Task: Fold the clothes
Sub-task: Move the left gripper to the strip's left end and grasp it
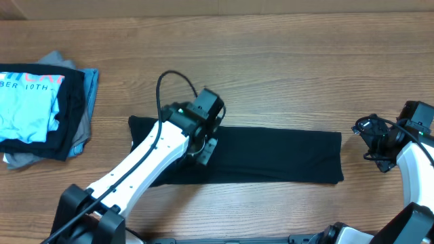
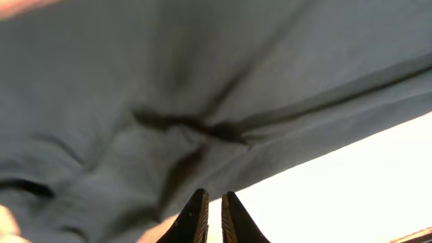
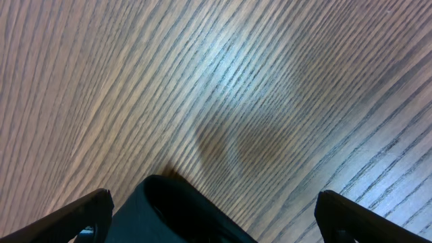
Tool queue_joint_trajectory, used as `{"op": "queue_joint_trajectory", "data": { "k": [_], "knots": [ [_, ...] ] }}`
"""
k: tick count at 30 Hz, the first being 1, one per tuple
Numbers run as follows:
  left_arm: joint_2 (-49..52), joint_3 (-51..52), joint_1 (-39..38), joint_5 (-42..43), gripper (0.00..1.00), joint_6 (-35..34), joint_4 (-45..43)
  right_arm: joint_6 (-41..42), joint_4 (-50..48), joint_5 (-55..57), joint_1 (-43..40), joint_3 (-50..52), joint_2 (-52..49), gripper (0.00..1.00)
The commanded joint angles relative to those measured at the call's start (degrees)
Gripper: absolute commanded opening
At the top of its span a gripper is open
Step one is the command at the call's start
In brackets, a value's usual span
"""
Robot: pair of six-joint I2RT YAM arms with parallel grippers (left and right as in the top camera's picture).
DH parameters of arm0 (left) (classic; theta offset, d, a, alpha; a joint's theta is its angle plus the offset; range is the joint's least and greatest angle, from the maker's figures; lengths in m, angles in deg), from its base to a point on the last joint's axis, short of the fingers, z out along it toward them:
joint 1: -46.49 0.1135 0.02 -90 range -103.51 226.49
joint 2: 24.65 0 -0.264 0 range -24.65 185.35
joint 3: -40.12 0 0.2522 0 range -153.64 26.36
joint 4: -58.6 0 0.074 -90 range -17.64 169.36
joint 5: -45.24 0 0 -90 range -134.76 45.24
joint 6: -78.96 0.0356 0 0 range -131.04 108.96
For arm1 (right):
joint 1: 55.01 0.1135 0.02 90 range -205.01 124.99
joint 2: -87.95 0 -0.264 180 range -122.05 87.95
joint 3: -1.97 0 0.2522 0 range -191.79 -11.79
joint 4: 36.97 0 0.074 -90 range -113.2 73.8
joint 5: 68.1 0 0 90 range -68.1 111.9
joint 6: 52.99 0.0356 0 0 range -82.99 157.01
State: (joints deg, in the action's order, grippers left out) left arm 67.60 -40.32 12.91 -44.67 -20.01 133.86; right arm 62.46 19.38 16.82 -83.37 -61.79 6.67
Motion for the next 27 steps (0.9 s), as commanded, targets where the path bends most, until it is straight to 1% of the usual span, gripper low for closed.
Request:
{"op": "queue_joint_trajectory", "data": {
  "k": [1,4,12,13,15,21,27],
  "knots": [
    [2.19,5.97,1.03,3.52,0.12,-5.49,-2.91,0.09,-0.35,0.35,0.0,-1.01,0.2,1.0],
    [3.56,8.92,1.75,5.31,0.13,-6.32,-6.01,0.09,-0.33,0.35,0.0,-1.01,0.2,1.0],
    [7.06,14.14,3.48,5.97,0.13,-6.51,-13.18,0.09,-0.33,0.35,0.0,-1.01,0.2,1.0],
    [7.45,14.47,3.45,5.99,0.13,-6.51,-13.14,0.09,-0.33,0.35,0.0,-1.01,0.2,1.0],
    [7.85,14.58,3.45,6.95,0.04,-6.49,-12.66,0.09,-0.35,0.37,0.0,-1.01,0.2,1.0],
    [6.54,11.63,3.56,14.91,0.04,-5.92,-10.97,0.09,-0.33,0.35,0.0,-1.01,0.2,1.0],
    [1.14,6.56,3.58,18.8,0.04,-6.16,-9.05,0.09,-0.33,0.35,0.0,-1.01,0.2,1.0]
  ]
}}
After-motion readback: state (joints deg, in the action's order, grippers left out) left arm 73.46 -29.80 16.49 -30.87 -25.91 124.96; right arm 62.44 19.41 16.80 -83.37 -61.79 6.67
